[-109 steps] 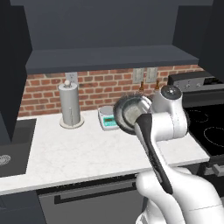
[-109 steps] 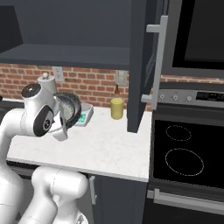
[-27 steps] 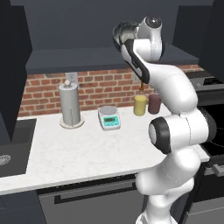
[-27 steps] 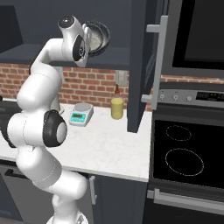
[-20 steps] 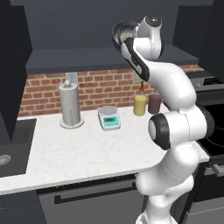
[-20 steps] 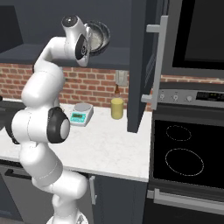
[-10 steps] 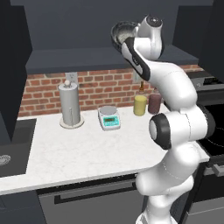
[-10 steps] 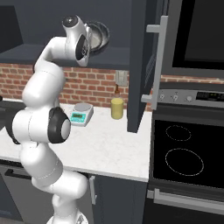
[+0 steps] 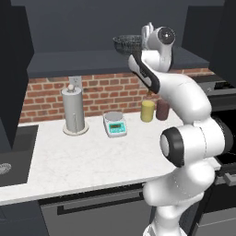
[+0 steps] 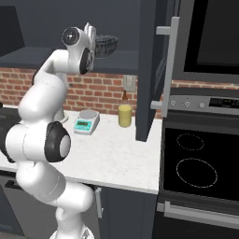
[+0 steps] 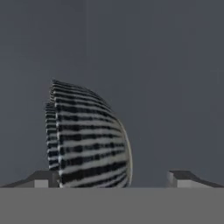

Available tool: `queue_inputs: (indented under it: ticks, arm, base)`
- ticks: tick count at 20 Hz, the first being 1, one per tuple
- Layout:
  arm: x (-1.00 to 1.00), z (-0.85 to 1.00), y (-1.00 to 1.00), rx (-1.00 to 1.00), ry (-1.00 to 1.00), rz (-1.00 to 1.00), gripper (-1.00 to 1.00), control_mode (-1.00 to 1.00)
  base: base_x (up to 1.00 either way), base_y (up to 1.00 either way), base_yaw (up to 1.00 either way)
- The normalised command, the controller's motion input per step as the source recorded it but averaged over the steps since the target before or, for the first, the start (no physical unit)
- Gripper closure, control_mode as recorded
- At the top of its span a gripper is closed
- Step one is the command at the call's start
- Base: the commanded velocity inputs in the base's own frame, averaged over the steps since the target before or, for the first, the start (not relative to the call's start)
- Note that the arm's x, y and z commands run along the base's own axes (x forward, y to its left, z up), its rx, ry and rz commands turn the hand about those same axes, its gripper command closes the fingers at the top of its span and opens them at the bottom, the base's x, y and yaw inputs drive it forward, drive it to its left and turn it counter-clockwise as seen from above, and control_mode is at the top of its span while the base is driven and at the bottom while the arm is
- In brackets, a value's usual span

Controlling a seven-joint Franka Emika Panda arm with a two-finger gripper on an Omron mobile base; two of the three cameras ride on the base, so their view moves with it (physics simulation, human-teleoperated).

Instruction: Pick up the bowls on the counter and stack them on top of one another in the open cabinet. Place the smaller bowl on top of the larger bowl.

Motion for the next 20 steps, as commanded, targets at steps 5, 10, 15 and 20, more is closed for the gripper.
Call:
queue_inputs:
  ticks: [5,10,15,20]
  arm:
    - [-0.26,0.26,0.02,0.02,-0.21,0.0,-1.0,-1.0]
    - [-0.72,0.16,0.0,0.02,-0.01,0.0,-1.0,-1.0]
    - [-0.98,0.17,0.0,0.01,0.07,-0.01,-1.0,-1.0]
    - [-1.0,0.04,0.0,0.0,0.24,-0.02,-1.0,-1.0]
  base:
    - [0.0,0.0,0.0]
    - [0.0,0.0,0.0]
    - [0.0,0.0,0.0]
    - [0.0,0.0,0.0]
